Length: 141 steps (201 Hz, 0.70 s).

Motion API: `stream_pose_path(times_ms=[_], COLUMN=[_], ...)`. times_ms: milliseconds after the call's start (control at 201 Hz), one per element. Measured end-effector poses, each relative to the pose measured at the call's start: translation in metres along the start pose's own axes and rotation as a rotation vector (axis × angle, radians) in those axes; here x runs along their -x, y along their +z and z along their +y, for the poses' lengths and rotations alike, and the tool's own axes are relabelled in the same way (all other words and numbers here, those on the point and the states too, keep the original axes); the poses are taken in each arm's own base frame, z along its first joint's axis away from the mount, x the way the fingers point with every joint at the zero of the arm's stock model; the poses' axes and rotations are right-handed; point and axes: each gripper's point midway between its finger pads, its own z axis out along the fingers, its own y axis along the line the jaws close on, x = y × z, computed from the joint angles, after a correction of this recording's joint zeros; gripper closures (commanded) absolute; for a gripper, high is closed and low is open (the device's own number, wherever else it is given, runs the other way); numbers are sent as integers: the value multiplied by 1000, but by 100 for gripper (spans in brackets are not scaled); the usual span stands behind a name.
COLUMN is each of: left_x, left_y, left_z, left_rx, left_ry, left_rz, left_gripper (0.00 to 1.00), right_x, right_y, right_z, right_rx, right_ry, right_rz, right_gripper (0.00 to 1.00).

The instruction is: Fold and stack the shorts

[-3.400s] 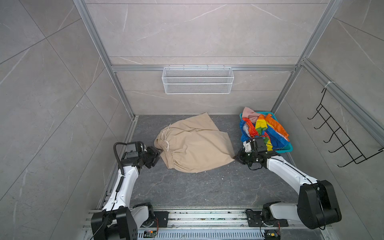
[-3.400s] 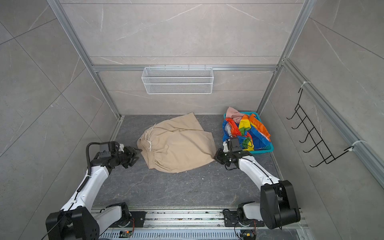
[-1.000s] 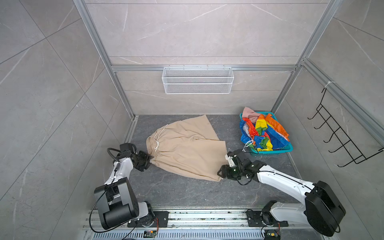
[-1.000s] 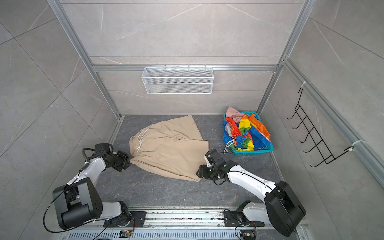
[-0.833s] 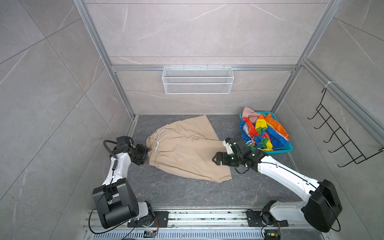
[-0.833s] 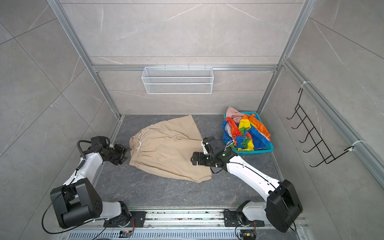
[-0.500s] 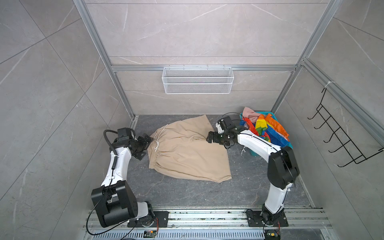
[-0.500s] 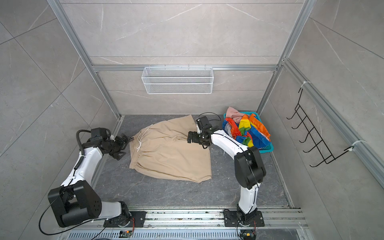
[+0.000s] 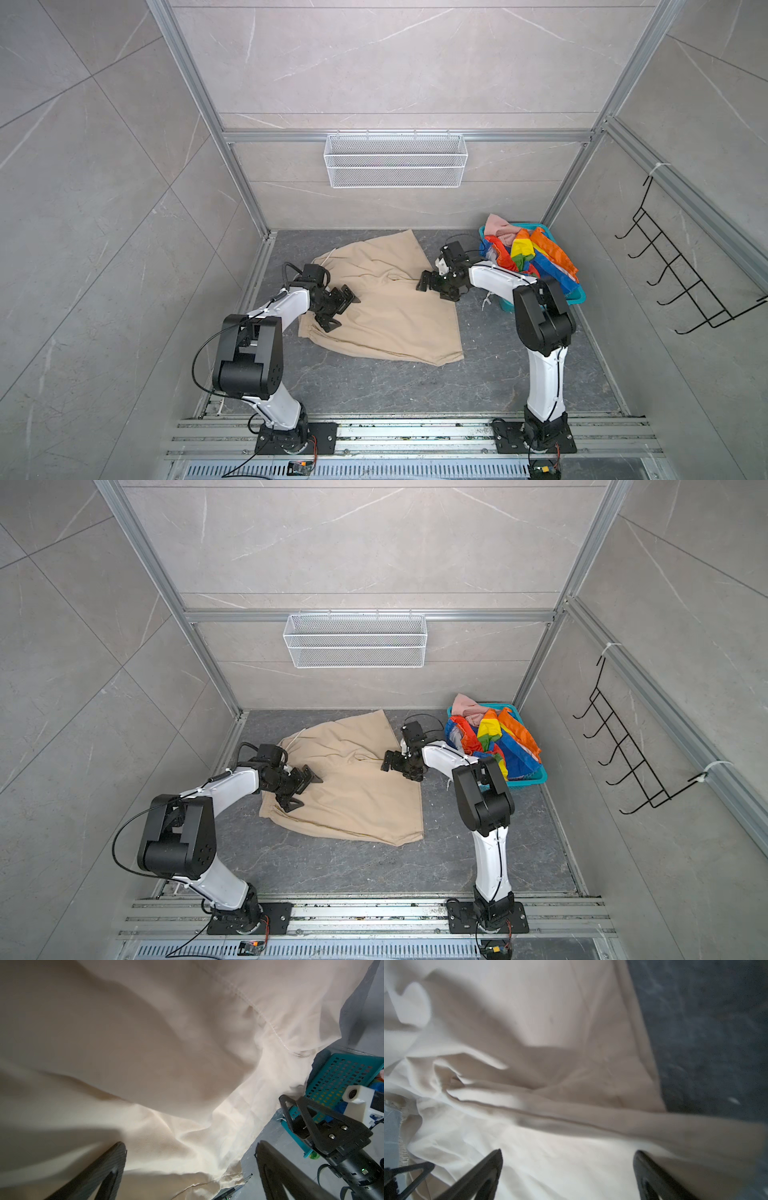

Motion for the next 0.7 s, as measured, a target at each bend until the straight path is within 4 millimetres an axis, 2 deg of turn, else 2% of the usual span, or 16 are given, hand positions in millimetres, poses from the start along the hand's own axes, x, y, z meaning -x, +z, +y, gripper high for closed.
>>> stream_pose_path(times_ms=[154,219,324,389,433,503,598,658,702], left_x=[-20,-28,-36,-36,-27,0,51,88,110], left_y=[23,28,26,12,-5,-38,-94,-120,-129], left_z=[3,-3,-10,-12,-21,-47,-83,-88,-86], left_rx=[33,24,27,61,84,90,63,52,37], left_ry=[38,61,106,150,191,262,272,213,159], left_rz=[37,54,49,19,-31,-144,-306,-370,-392], left_gripper=[1,1,1,1,1,1,1,2,2], right_x=[-30,-48,-76,-89,-94,-93,-76,-60,-47], right_y=[-23,-31,-42,-49,-53,-60,-71,-78,-83], right_z=[-30,-38,-50,-56,-58,-57,-45,-33,-23], right_rx=[-5,-15,-32,-51,-65,-74,-63,-42,-26], right_ry=[43,52,60,68,72,71,60,48,36], right_rz=[-10,-7,4,18,27,21,-11,-46,-73], right_gripper=[1,1,1,1,1,1,1,1,1])
